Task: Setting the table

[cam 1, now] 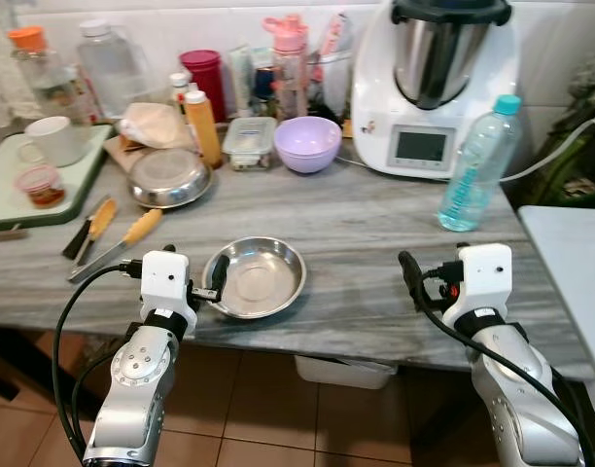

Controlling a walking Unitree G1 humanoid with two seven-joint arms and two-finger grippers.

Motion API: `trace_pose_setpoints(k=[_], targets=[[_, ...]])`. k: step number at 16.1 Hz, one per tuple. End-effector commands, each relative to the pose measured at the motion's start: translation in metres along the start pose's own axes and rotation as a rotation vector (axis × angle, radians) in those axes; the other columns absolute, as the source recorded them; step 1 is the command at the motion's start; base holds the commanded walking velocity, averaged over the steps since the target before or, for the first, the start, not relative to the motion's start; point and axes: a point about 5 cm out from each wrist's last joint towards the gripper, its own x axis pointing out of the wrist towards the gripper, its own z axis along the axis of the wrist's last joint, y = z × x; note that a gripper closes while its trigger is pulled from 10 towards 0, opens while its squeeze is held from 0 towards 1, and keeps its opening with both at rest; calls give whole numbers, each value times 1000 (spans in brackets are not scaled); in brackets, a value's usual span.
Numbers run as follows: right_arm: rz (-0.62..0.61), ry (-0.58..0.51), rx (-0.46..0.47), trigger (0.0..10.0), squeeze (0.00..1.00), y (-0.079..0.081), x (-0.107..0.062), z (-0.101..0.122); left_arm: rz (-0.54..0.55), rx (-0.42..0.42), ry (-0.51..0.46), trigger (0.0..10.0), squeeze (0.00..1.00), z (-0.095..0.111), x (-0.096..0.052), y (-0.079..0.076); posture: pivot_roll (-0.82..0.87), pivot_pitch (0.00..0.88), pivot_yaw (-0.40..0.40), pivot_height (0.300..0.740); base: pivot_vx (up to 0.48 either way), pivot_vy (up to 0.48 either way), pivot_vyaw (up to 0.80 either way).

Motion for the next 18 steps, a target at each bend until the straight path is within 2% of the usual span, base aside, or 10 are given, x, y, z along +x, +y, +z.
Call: trace_pose_setpoints(k=[1, 8, 15, 18], targets=[[15, -18, 2, 10000, 0, 4, 3, 5, 24, 10, -2, 10000, 0, 0, 0, 5, -46, 0, 45, 740, 0, 0, -569], [-2, -11, 1, 10000, 0, 4, 7, 4, 30, 14, 3, 10000, 0, -1, 5, 1, -54, 0, 47, 740, -80, 0, -59], [-31, -11, 2, 10000, 0, 0, 14, 5, 41, 12, 14, 10000, 0, -3, 5, 2, -44, 0, 36, 740, -291, 0, 0], [-62, 8, 45, 10000, 0, -4, 17, -1, 32, 18, 23, 10000, 0, -4, 4, 1, -43, 0, 40, 740, -350, 0, 0]])
